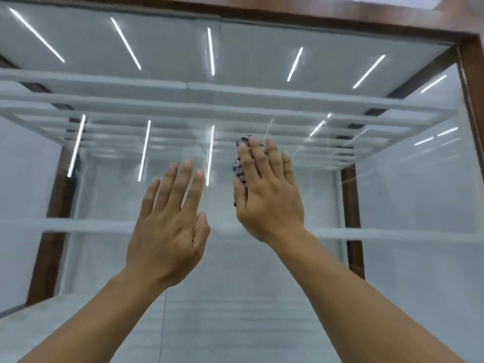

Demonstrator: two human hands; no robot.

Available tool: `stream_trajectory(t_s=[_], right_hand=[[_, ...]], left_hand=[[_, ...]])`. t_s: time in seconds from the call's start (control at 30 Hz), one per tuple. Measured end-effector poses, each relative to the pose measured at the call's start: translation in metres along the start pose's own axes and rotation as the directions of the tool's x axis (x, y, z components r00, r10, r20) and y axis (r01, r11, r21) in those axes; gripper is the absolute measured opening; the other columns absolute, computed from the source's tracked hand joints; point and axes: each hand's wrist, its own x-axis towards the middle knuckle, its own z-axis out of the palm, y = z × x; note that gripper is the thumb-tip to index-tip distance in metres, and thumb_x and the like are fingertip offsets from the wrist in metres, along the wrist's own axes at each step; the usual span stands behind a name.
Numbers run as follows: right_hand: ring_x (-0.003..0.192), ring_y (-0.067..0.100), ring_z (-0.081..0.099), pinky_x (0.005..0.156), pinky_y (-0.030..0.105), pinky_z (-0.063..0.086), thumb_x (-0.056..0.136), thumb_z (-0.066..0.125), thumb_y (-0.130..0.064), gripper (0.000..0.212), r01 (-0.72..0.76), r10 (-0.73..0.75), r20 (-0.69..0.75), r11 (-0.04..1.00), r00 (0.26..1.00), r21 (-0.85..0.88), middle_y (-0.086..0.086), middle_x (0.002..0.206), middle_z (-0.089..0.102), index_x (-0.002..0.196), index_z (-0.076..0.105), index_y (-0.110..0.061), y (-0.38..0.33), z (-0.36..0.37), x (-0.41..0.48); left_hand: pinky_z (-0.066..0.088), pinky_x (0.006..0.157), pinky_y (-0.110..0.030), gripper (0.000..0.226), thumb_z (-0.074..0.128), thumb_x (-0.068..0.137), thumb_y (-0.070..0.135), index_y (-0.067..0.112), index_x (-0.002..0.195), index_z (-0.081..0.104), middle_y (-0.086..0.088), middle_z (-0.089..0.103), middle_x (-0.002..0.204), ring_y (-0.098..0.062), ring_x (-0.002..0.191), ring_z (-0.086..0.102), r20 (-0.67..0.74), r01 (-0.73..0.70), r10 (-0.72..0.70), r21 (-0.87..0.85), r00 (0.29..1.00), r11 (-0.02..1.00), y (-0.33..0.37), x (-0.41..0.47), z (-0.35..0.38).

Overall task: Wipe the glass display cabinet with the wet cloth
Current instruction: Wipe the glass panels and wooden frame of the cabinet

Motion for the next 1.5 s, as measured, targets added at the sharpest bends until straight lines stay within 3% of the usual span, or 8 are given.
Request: stream_trajectory(t_s=[0.23,0.43,0.6,0.83,1.03,1.23,1.4,1.5], right_hand=[[0.16,0.032,0.01,0.125,0.056,0.022,0.105,0.035,-0.038,0.062,0.053,-0.052,0.034,0.998,0.998,-0.035,0.006,0.172,0.016,0.162,0.024,-0.015,-0.003,-0.014,0.028],[0.16,0.034,0.008,0.13,0.053,0.01,0.104,0.037,-0.034,0.063,-0.242,0.241,-0.057,0.97,0.969,-0.003,0.011,0.171,0.016,0.162,0.024,-0.012,0.031,-0.038,0.161],[0.158,0.032,0.021,0.127,0.054,0.02,0.1,0.053,-0.034,0.066,0.069,-0.067,0.051,0.997,0.996,-0.045,0.009,0.17,0.023,0.16,0.032,-0.013,0.006,-0.031,0.142],[0.158,0.037,0.013,0.129,0.055,0.011,0.103,0.042,-0.031,0.062,-0.231,0.231,-0.017,0.973,0.973,-0.013,0.016,0.168,0.023,0.16,0.029,-0.01,0.042,-0.052,0.216],[0.158,0.034,0.02,0.127,0.056,0.022,0.106,0.038,-0.036,0.058,0.013,-0.014,0.061,1.0,0.998,0.007,0.01,0.168,0.028,0.159,0.033,-0.014,0.016,-0.042,0.208],[0.158,0.039,0.015,0.129,0.055,0.013,0.102,0.044,-0.03,0.063,-0.231,0.231,-0.017,0.973,0.973,-0.013,0.013,0.169,0.021,0.16,0.028,-0.012,0.071,-0.06,0.214],[0.158,0.034,0.019,0.128,0.054,0.019,0.105,0.039,-0.035,0.058,-0.017,0.016,0.026,0.999,1.0,0.045,0.009,0.167,0.026,0.159,0.032,-0.015,0.07,-0.061,0.219],[0.158,0.034,0.019,0.128,0.054,0.018,0.104,0.042,-0.034,0.059,-0.046,0.046,0.021,0.999,0.999,0.001,0.009,0.167,0.026,0.159,0.032,-0.015,0.124,-0.072,0.195]], left_hand=[[0.007,0.127,-0.057,0.069,0.033,0.098,0.035,0.012,0.162,0.019,-0.009,0.009,0.172,-0.03,0.159,0.008,0.012,-0.006,0.006,0.012,1.0,1.0,-0.011,0.096,-0.033],[0.009,0.126,-0.059,0.067,0.032,0.1,0.038,0.012,0.161,0.021,-0.012,0.01,0.171,-0.033,0.159,0.009,0.097,0.015,-0.02,0.05,0.995,0.999,-0.02,0.198,-0.049],[0.009,0.126,-0.059,0.067,0.037,0.099,0.036,0.011,0.16,0.025,-0.013,0.012,0.171,-0.037,0.158,0.011,0.167,0.022,-0.031,0.055,0.985,0.998,-0.024,0.22,-0.058],[0.009,0.126,-0.06,0.068,0.04,0.099,0.038,0.009,0.159,0.026,-0.019,0.015,0.169,-0.041,0.157,0.011,0.153,-0.008,0.0,0.058,0.988,0.998,-0.033,0.263,-0.065],[0.01,0.125,-0.062,0.069,0.038,0.099,0.037,0.011,0.161,0.022,-0.018,0.012,0.17,-0.04,0.157,0.009,0.138,0.011,-0.013,0.011,0.99,1.0,-0.029,0.268,-0.058],[0.007,0.126,-0.06,0.069,0.04,0.099,0.037,0.01,0.16,0.024,-0.023,0.013,0.168,-0.043,0.157,0.006,0.131,0.028,-0.028,0.001,0.991,1.0,-0.013,0.272,-0.053],[0.005,0.126,-0.06,0.067,0.04,0.099,0.036,0.008,0.159,0.028,-0.023,0.012,0.168,-0.041,0.157,0.005,0.108,0.022,-0.021,-0.001,0.994,1.0,0.022,0.294,-0.039],[0.008,0.126,-0.062,0.067,0.038,0.099,0.037,0.008,0.159,0.028,-0.02,0.015,0.169,-0.039,0.158,0.007,0.124,-0.014,0.016,-0.018,0.992,1.0,0.05,0.3,-0.03]])
